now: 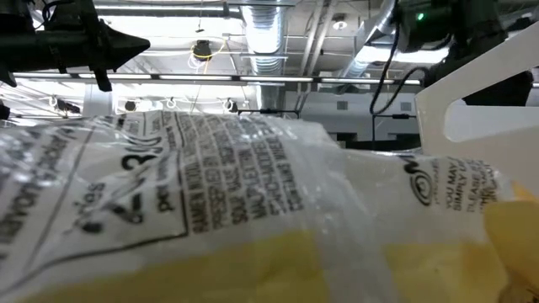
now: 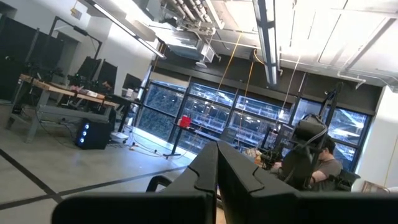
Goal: Pick & Place Food Item
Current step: Put the spice bottle in the right transparent bin
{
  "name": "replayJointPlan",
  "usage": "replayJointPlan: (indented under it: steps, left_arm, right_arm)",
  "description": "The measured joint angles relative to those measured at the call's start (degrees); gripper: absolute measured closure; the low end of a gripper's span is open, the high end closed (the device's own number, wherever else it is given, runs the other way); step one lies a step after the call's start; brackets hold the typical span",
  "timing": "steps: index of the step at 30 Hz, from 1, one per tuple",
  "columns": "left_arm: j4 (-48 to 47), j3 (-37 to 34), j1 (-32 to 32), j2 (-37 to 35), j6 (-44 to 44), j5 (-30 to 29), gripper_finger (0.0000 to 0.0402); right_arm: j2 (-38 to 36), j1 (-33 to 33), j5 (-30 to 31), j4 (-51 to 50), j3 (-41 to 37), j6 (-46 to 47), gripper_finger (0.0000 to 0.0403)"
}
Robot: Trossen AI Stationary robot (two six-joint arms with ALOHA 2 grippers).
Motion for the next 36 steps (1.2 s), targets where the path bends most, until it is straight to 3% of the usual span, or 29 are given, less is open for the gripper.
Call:
replayJointPlan:
  steps: [13, 36]
  left_arm:
    - [0.0, 0.02, 0.0, 0.0, 0.01, -0.01, 0.0402]
    - [0.0, 0.02, 0.01, 0.0, -0.01, -0.01, 0.0402]
  right_arm:
    - [8.18, -2.29, -6.76, -0.16, 0.0, -7.9, 0.0071]
    - [16.47, -2.27, -10.08, 0.66, 0.0, -14.89, 0.0081]
